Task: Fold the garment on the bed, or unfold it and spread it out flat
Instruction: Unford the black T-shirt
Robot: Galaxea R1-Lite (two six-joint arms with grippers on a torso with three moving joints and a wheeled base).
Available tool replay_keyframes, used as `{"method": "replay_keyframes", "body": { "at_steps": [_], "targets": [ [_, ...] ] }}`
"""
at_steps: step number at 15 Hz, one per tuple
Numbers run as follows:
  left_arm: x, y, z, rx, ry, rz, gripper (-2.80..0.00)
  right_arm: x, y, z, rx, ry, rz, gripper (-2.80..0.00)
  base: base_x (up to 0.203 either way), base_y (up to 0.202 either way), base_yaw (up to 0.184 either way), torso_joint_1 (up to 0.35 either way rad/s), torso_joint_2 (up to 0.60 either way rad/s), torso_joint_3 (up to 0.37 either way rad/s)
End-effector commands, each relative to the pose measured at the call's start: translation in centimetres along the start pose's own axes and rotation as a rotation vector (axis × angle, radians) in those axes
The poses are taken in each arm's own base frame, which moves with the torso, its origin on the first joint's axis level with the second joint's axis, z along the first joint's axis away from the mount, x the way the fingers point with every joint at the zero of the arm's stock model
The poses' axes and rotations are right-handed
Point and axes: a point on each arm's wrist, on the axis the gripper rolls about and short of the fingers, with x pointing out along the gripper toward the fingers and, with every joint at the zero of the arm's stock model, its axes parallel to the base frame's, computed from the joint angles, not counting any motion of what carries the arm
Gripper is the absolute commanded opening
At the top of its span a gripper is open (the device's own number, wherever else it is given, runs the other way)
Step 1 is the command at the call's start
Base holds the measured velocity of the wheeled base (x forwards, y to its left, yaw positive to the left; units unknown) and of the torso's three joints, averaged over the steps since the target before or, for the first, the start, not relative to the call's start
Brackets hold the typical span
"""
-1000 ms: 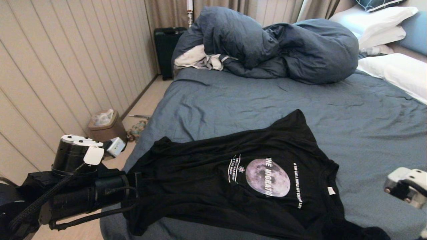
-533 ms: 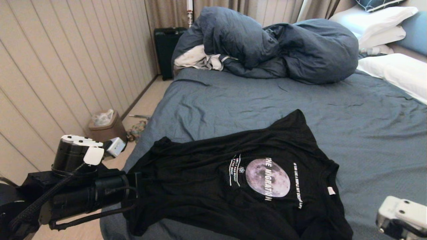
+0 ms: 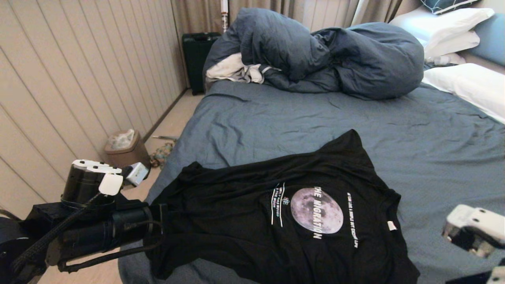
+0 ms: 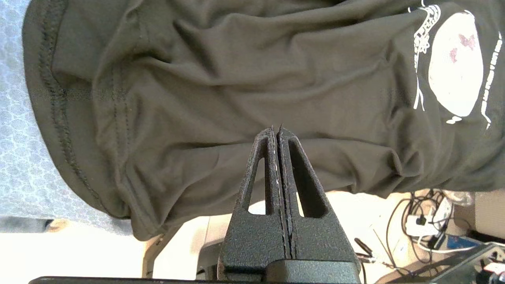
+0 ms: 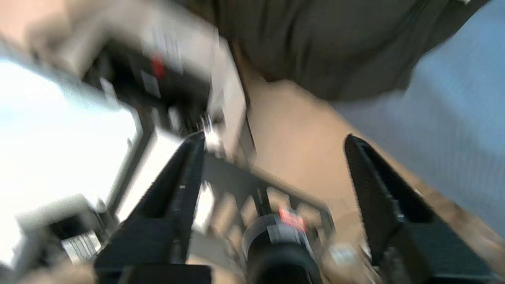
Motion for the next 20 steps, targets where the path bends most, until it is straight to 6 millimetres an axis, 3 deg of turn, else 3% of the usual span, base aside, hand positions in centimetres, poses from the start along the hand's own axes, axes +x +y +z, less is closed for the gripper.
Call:
{"method": "replay_keyframes", "body": {
  "at_steps": [1,2,5,8,12,15,17,20],
  "targets": [
    [-0.1,-0.1,0.1,-0.002,-0.006,-0.004,-2.80,0.0,-0.7,1.8,0.090,-0.062,-0.036,0.00,0.000,0.000,0.000,0.000,0.00,0.000],
    [-0.1,-0.1,0.2,-0.004,-0.011,-0.006,-2.80,0.4,-1.6,3.4,0.168,-0.113,-0.074,-2.80,0.000,0.000,0.000,0.000,0.00,0.000],
    [-0.1,-0.1,0.3,-0.007,-0.015,-0.005,-2.80,3.8,-4.6,9.2,0.337,-0.245,-0.148,-2.80,0.000,0.000,0.000,0.000,0.00,0.000],
    [-1.0,-0.6,0.1,0.006,0.001,-0.062,-2.80,7.2,-8.9,11.0,0.522,-0.263,-0.131,-2.80,0.000,0.000,0.000,0.000,0.00,0.000],
    [-1.4,-3.0,2.5,0.026,0.046,-0.093,-2.80,9.0,-13.4,9.2,0.680,-0.313,-0.067,-2.80,0.000,0.000,0.000,0.000,0.00,0.000],
    [-3.6,-5.6,4.8,0.024,0.189,-0.171,-2.80,9.7,-14.0,7.1,0.701,-0.320,-0.007,-2.80,0.000,0.000,0.000,0.000,0.00,0.000],
    [-4.3,-5.8,4.2,0.009,0.322,-0.234,-2.80,8.6,-13.7,5.7,0.679,-0.346,0.045,-2.80,0.000,0.000,0.000,0.000,0.00,0.000],
    [-3.2,-3.7,0.7,0.091,0.449,-0.191,-2.80,9.1,-13.4,4.8,0.660,-0.310,0.083,-2.80,0.000,0.000,0.000,0.000,0.00,0.000]
  ]
}}
